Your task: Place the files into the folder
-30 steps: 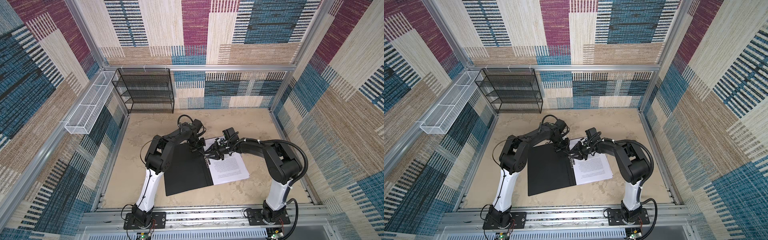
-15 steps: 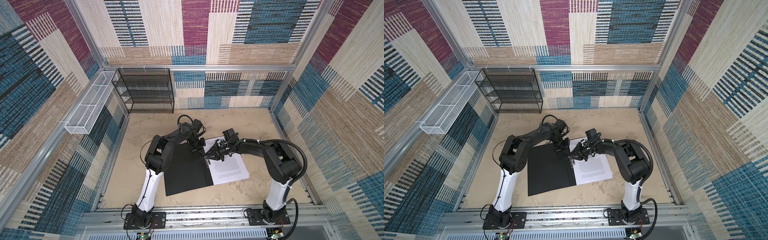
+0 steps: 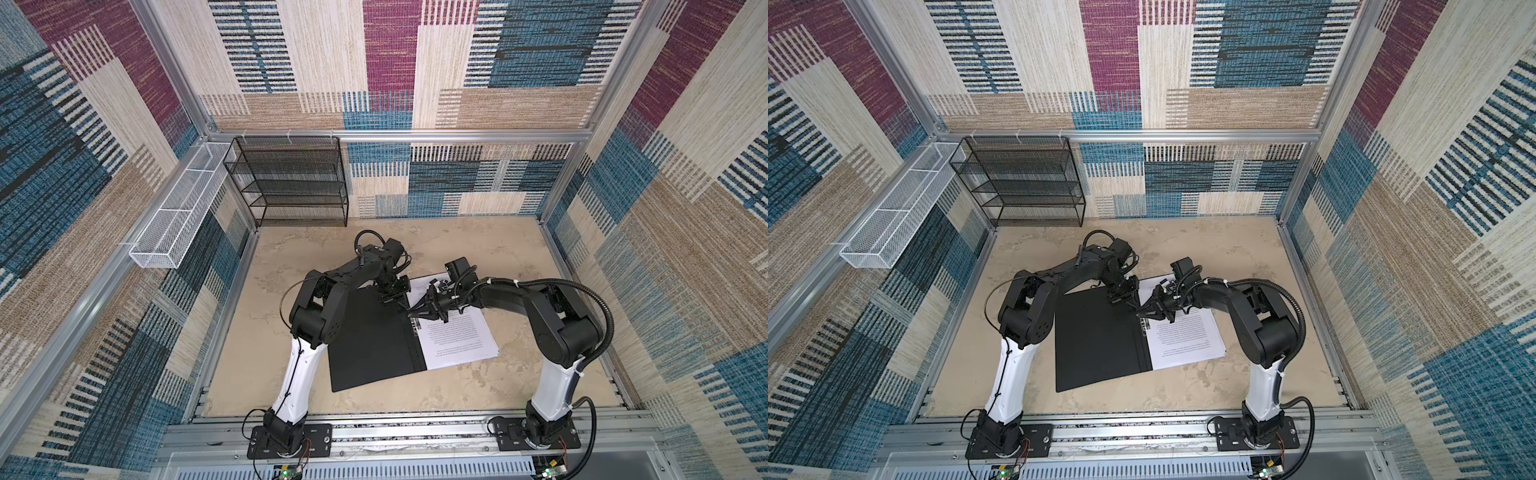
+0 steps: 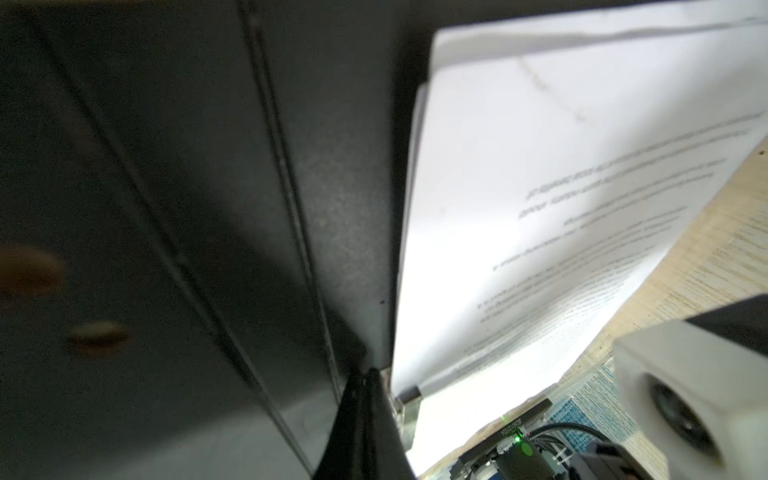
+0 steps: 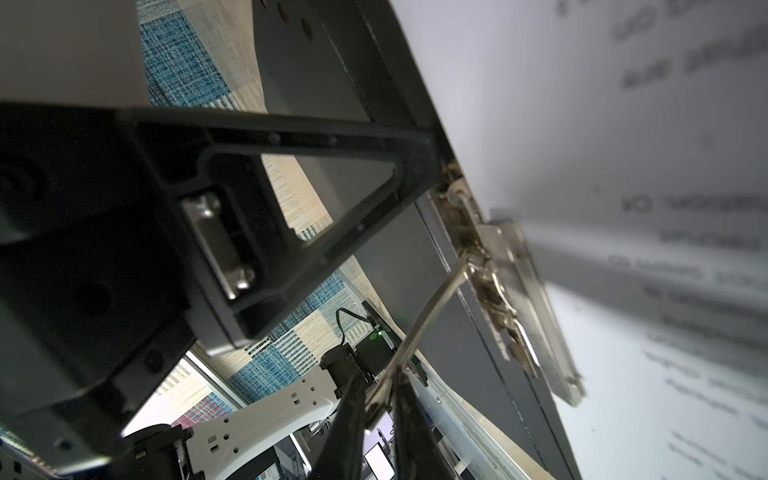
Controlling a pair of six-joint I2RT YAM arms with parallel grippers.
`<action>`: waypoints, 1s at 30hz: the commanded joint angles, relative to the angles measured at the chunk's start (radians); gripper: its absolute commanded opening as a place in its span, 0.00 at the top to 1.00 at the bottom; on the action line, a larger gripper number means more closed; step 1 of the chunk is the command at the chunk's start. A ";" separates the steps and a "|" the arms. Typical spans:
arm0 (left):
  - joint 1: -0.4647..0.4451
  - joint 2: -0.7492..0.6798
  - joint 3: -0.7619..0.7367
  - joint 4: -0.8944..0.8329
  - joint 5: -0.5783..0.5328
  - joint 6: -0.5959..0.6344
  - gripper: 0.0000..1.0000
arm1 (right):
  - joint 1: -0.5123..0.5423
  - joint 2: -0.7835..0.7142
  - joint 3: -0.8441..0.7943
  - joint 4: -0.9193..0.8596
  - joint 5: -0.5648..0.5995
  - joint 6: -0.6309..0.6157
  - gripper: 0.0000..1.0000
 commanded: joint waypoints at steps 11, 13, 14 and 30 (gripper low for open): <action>0.000 0.015 -0.011 -0.041 -0.061 -0.018 1.00 | 0.002 0.004 0.001 0.015 -0.033 -0.023 0.89; 0.002 0.016 -0.010 -0.040 -0.059 -0.018 1.00 | 0.001 0.005 -0.002 0.017 -0.036 -0.026 0.90; 0.002 0.017 -0.010 -0.041 -0.059 -0.019 1.00 | 0.001 0.007 0.000 0.016 -0.036 -0.028 0.90; 0.011 0.020 -0.025 -0.040 -0.074 -0.022 1.00 | 0.002 -0.040 -0.054 -0.006 0.031 -0.086 1.00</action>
